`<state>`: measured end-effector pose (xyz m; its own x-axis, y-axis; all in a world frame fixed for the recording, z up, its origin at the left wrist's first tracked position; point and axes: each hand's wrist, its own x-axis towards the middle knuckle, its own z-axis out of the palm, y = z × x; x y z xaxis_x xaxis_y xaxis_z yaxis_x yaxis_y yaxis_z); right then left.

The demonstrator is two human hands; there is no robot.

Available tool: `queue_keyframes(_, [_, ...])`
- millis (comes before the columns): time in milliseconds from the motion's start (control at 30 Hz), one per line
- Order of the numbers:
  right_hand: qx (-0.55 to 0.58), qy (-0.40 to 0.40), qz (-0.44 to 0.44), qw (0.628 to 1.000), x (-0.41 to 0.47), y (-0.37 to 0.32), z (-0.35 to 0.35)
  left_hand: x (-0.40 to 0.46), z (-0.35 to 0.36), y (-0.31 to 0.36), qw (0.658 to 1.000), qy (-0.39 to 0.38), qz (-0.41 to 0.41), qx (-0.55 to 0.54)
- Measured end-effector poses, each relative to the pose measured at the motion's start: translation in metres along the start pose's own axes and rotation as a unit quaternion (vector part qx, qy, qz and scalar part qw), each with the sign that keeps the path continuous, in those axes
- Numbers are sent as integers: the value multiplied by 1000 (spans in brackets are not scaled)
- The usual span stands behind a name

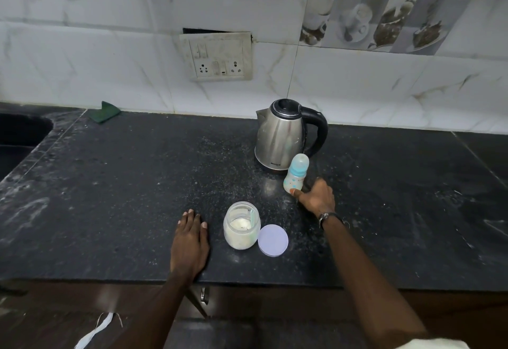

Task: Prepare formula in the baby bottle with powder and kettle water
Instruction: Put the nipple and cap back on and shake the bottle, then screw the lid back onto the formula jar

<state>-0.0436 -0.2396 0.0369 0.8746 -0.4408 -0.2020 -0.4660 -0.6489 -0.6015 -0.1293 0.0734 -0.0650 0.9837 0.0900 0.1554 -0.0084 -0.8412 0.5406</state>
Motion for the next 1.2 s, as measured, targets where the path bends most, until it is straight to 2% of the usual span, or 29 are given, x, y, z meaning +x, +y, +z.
queue_keyframes(100, [-5,47,-25,999,-23,7,-2,-6,-9,6,996,16,-2,-88])
queue_keyframes(167, [-19,31,-65,997,-37,12,-2,-11,-12,10,989,13,13,-149])
queue_keyframes(267, [-80,-67,-128,986,-56,15,-1,-14,-9,20,979,-10,34,-203])
queue_keyframes(367, [-149,-160,-213,952,-70,19,10,-15,-1,35,969,-45,36,-242])
queue_keyframes(467, [-200,-208,-262,921,-82,20,23,-18,6,50,958,-67,23,-279])
queue_keyframes(633, [-316,-191,-318,873,-96,15,37,-20,13,60,955,-67,-17,-289])
queue_keyframes(833, [-334,-179,-306,874,-94,13,36,-24,12,63,957,-38,-23,-285])
queue_keyframes(933, [-303,-163,-264,901,-89,6,23,-28,11,65,962,-22,-6,-273])
queue_keyframes(1033, [-226,-69,-257,937,-87,-5,7,-32,11,65,961,-14,15,-275])
queue_keyframes(1133, [-42,-10,-291,956,-87,-14,-3,-34,10,66,961,-8,19,-276])
queue_keyframes(1200, [81,4,-294,952,-91,-21,-7,-35,10,68,960,-8,20,-280])
